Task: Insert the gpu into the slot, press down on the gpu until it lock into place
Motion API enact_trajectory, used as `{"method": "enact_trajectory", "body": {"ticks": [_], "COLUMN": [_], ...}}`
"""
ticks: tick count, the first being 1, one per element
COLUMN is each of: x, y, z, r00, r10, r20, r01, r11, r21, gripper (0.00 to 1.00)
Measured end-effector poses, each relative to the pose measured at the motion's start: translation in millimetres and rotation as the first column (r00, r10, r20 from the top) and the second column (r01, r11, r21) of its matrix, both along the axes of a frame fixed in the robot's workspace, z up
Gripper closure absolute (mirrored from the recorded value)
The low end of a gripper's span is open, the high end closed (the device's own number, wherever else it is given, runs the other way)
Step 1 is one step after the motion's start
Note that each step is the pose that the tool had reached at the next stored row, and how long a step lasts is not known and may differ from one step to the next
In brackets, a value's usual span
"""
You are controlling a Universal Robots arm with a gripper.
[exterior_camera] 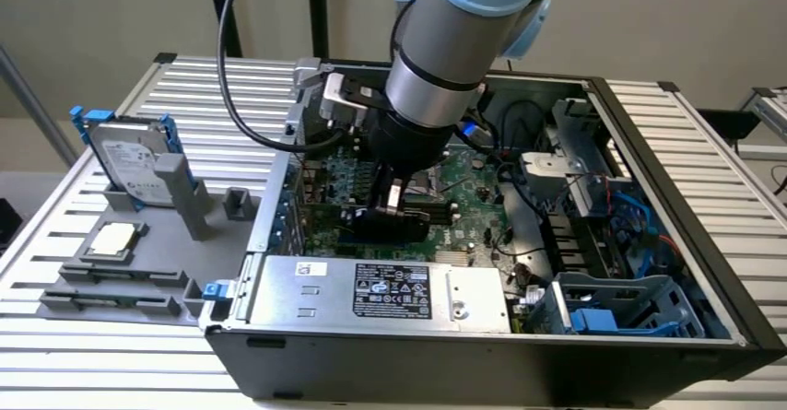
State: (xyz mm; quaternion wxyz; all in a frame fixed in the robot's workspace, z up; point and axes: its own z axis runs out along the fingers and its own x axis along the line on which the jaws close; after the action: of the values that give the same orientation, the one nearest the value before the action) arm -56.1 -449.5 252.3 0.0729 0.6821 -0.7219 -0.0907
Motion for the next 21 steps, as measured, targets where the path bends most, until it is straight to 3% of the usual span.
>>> {"method": "enact_trajectory", "body": {"ticks": [9,21], "x": [1.0,1.0], "y": [-0.3,-0.3], "z": [-5.6,-5.7], "r00": [1.0000,1.0000], "r10": [0.000,0.000], "r20": [-0.0020,-0.0021], "r01": [0.000,0.000], "r11": [1.0000,1.0000], "r21": [0.0068,0.0073], "gripper": [0.74,0.74]}}
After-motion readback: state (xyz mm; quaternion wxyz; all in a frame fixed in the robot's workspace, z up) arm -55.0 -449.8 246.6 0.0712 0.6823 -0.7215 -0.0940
